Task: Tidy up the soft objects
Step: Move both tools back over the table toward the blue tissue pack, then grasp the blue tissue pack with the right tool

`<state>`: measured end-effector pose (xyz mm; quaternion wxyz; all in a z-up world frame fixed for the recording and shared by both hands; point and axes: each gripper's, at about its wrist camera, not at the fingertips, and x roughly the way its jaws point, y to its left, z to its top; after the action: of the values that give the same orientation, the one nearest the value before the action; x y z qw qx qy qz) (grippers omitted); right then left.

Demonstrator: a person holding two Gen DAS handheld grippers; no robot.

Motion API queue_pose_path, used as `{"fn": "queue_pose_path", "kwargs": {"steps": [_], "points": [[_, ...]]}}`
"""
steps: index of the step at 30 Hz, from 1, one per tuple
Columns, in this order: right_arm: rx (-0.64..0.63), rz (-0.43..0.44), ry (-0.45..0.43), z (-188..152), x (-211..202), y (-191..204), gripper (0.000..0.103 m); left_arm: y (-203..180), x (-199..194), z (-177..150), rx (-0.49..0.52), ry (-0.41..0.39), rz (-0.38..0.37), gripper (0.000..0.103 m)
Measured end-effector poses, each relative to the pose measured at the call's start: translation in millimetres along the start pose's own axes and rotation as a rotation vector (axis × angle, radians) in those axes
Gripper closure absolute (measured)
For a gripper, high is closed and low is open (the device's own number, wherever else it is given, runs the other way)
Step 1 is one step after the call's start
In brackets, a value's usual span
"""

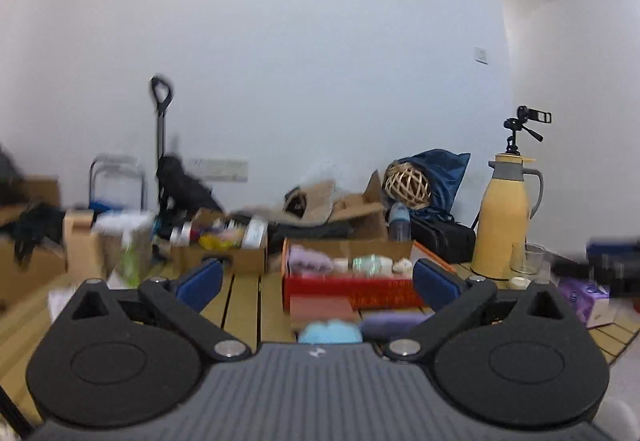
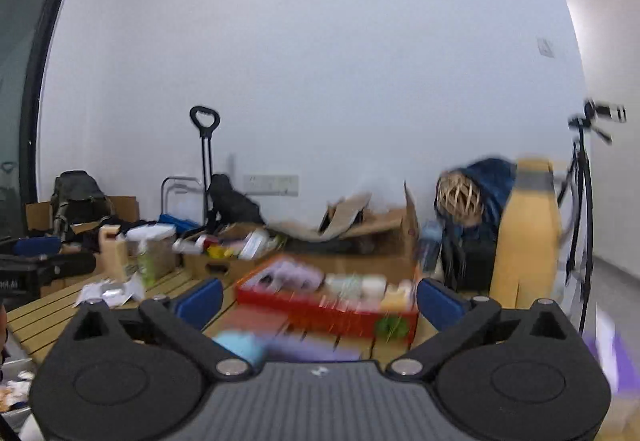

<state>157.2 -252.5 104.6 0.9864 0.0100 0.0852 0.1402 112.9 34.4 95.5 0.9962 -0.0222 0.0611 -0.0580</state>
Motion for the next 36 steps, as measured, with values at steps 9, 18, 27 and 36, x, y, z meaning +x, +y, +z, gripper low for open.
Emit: {"fn": "queue_pose_path", "kwargs": {"steps": [9,18,27,36], "points": [[0.015,0.018,0.11,-38.1,-22.3,20.8,0.0,-4.5,11.7,-20.3,-0.011,0.106,-0.015,0.0],[0.119,0.003,0.229,-65.6,51.9,-8.4,0.016,-11.9,97.1,-46.0,-0.022,0.244,-0.062,0.001],[0.07,0.041,0.354,-90.3,157.0,6.6,0.041,-11.6,172.1,-61.2,-0.045,0.346,-0.069,0.028],[0.191,0.421,0.41,-91.1,173.9,9.7,0.057,20.8,190.4,-72.1,-0.11,0.369,0.053,0.035]]}}
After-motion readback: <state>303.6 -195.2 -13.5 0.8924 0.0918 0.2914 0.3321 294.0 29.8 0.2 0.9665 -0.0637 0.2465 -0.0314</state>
